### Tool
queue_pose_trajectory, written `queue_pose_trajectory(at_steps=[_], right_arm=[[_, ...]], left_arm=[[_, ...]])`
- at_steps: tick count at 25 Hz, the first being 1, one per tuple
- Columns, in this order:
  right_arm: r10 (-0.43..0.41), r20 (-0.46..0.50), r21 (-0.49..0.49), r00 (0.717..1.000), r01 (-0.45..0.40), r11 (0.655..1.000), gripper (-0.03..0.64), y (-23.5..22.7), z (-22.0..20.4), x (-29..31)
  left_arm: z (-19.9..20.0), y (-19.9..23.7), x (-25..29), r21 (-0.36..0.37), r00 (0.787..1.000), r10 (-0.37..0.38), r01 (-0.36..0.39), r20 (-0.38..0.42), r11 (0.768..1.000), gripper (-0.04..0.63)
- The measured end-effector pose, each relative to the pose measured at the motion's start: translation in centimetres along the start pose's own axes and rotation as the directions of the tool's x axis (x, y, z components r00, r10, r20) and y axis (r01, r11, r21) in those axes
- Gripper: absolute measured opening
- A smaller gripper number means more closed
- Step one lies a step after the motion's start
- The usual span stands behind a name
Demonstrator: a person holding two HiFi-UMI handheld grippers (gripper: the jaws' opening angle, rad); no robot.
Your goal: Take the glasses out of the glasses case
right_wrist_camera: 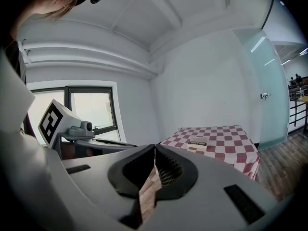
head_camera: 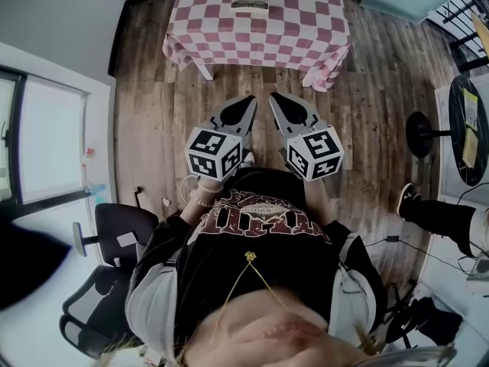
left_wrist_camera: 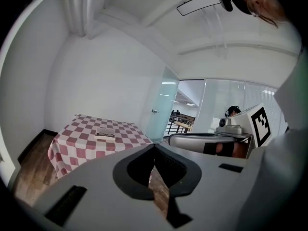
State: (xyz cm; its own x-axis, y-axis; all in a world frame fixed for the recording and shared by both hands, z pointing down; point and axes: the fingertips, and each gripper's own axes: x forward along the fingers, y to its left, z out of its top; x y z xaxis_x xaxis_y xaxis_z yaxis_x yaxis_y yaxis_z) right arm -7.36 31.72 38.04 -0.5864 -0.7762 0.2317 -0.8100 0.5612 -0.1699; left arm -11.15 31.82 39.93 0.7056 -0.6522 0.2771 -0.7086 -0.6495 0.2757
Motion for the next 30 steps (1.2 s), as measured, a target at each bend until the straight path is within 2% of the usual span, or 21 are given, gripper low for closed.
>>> queue_pose_trajectory(at_steps=[6,16,30], right_arm=[[-0.021,0.006,0.002,1.0,0.021,1.0,0.02,-0.3,0.5,2.6],[-0.015,0.003,-0.002,1.0,0.015,1.0,0.02,-2.5,1.8,5.4],[0.04,-0.008,0.009,0.999,-0.04,0.999,0.02,-9.0,4.8,11.8]], left_arm=[[1.2,2.4,0.4,-0.005,0.999,-0.012,0.012,0.03,1.0,0.006],[2.4,4.7,3.0,-0.031,0.999,-0.019,0.02,0.028,0.999,0.006],[6.9,9.7,10.1,-0.013,0.999,0.021,-0.021,0.028,1.0,0.006]])
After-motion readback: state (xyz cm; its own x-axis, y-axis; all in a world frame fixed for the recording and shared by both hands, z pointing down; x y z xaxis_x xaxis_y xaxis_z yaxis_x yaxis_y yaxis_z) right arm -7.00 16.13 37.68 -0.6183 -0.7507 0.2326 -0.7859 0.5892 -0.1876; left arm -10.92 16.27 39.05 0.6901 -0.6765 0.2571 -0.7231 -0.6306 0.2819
